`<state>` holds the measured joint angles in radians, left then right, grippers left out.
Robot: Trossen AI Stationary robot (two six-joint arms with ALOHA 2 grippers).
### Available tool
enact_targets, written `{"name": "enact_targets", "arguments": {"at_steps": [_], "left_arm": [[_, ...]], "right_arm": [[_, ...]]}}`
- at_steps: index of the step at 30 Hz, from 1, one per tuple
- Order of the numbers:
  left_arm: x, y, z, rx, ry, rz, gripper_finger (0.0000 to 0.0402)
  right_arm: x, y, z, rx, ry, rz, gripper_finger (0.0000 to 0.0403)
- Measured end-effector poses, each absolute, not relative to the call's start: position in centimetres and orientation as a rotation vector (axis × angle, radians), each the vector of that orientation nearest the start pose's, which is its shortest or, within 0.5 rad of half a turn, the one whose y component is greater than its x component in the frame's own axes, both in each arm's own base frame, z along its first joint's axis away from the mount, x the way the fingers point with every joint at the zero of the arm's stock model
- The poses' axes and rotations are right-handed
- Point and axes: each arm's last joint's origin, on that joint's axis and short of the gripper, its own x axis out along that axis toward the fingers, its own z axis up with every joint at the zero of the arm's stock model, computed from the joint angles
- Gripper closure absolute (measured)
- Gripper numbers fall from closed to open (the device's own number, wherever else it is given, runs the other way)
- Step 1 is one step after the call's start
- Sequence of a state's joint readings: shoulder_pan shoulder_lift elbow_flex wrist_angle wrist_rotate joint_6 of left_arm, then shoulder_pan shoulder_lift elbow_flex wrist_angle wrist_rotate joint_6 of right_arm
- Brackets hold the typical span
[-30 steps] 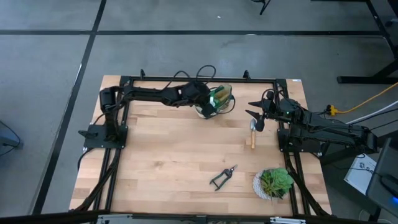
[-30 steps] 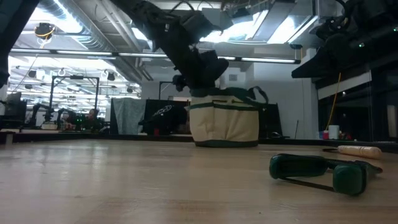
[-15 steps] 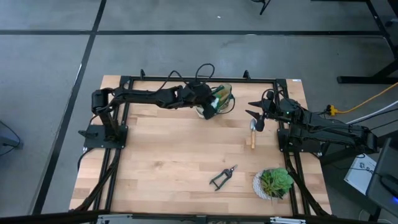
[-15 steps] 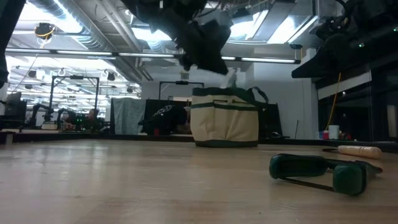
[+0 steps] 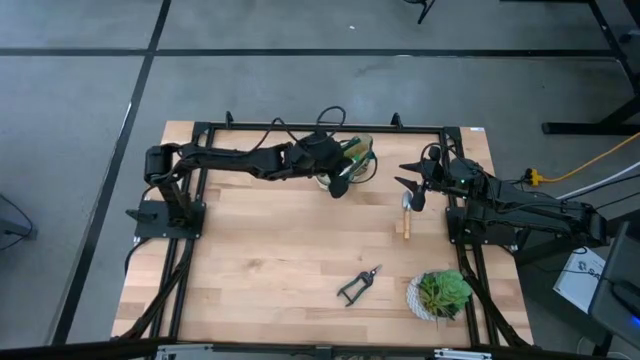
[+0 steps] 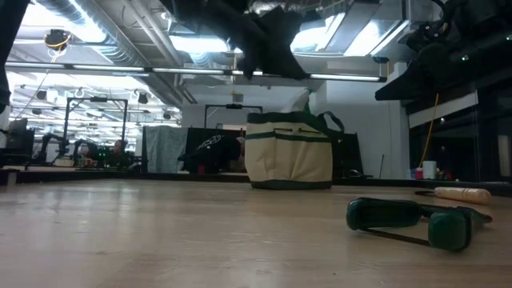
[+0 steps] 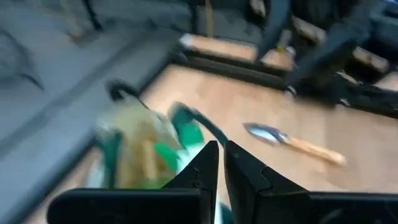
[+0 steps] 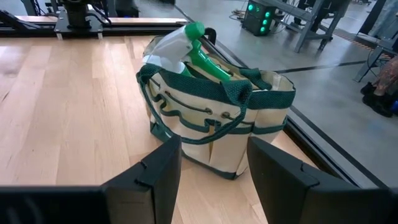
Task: Pick & Place Garden tools in Gardening bag
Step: Put the green spray bottle into the green gardening bag, then put the fruit pruner into the green gardening bag
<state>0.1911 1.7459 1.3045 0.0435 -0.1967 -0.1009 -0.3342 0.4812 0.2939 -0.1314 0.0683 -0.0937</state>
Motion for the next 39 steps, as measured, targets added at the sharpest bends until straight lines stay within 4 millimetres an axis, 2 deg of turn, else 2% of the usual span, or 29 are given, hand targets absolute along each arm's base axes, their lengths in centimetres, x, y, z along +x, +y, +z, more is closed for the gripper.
{"name": "enact_targets", "arguments": {"at_steps": [5, 11, 14, 18, 22, 33, 39], "left_arm": [[39.1, 7.2, 28.7, -0.019, 0.335, 0.563, 0.0382], [38.7, 7.2, 27.0, -0.087, 0.458, 0.616, 0.0382], [39.0, 7.3, 25.8, -0.11, 0.507, 0.588, 0.0382], [39.8, 7.3, 25.0, -0.143, 0.505, 0.497, 0.0382], [40.2, 7.2, 24.3, -0.141, 0.503, 0.484, 0.0382], [40.8, 6.5, 25.7, -0.035, 0.402, 0.433, 0.0382], [40.0, 5.7, 27.6, -0.033, 0.358, 0.414, 0.0378]], "right_arm": [[12.2, -4.4, 20.9, -0.049, 0.336, -0.384, 0.0217], [12.2, -4.4, 20.9, -0.049, 0.336, -0.384, 0.0217], [12.2, -4.4, 20.9, -0.049, 0.336, -0.384, 0.0217], [12.2, -4.4, 20.9, -0.049, 0.336, -0.384, 0.0217], [12.2, -4.4, 20.9, -0.049, 0.336, -0.384, 0.0217], [12.2, -4.4, 20.9, -0.049, 0.336, -0.384, 0.0217], [12.2, -4.4, 20.9, -0.049, 0.336, -0.383, 0.0217]]}}
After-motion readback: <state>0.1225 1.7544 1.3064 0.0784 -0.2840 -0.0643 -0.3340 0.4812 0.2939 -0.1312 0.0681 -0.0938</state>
